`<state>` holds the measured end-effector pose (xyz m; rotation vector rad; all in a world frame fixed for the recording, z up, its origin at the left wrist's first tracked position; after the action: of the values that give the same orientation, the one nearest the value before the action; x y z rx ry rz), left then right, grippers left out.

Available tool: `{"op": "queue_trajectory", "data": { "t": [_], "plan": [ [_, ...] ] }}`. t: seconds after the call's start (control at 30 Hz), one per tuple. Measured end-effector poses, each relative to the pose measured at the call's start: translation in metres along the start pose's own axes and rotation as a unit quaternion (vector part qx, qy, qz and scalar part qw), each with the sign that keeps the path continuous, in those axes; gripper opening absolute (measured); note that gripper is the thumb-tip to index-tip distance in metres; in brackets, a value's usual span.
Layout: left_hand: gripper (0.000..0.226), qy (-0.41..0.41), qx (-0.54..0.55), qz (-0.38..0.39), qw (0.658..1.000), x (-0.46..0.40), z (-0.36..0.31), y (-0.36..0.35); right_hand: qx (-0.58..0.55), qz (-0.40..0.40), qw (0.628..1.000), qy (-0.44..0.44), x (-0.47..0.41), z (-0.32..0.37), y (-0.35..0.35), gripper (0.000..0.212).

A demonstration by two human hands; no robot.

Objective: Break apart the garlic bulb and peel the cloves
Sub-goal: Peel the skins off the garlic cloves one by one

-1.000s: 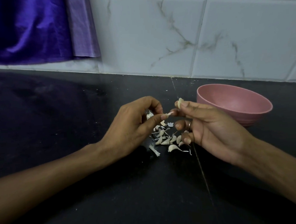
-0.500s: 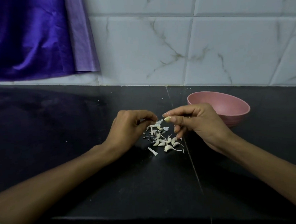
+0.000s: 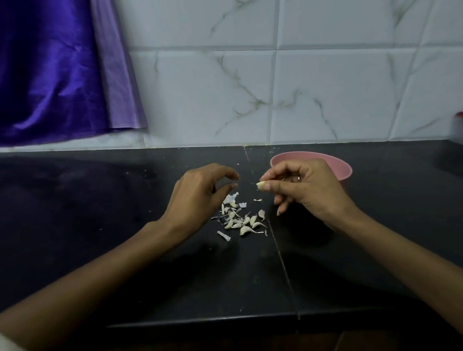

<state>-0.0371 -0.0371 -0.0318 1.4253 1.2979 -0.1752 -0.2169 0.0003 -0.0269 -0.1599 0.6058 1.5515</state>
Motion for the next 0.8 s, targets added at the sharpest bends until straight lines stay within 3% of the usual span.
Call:
{"op": "queue_trajectory", "data": {
  "t": [0.3,0.43,0.6,0.7,0.8],
  "plan": [
    [0.029,-0.055,-0.04,0.111,0.991,-0.048,-0.057,-0.052,0.219,-0.133,0.966,0.042,-0.005,0.025,0.089,0.015],
    [0.027,-0.056,-0.026,0.134,0.989,-0.052,-0.057,-0.064,0.271,-0.105,0.957,-0.013,-0.008,0.011,0.094,0.02],
    [0.023,-0.079,0.007,0.144,0.986,-0.033,-0.043,-0.048,0.263,-0.094,0.96,-0.006,0.0,0.019,0.085,0.02],
    [0.022,-0.082,0.012,0.147,0.986,-0.019,-0.024,-0.031,0.235,-0.052,0.97,0.022,0.008,0.032,0.056,0.002],
    [0.026,-0.066,0.003,0.174,0.983,-0.003,-0.003,-0.025,0.246,0.016,0.969,0.029,0.006,0.027,0.022,0.017]
  ]
}}
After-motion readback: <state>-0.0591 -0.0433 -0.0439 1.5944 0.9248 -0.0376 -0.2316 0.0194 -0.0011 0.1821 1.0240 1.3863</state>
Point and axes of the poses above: each hand's wrist, its own x-axis away from the middle knuckle, its own y-axis out of the back of the hand, z = x × y, the point moved 7 cm from there along -x, towards the middle knuckle, and after that the axes turned 1 degree about z, right-handed, at the moved point
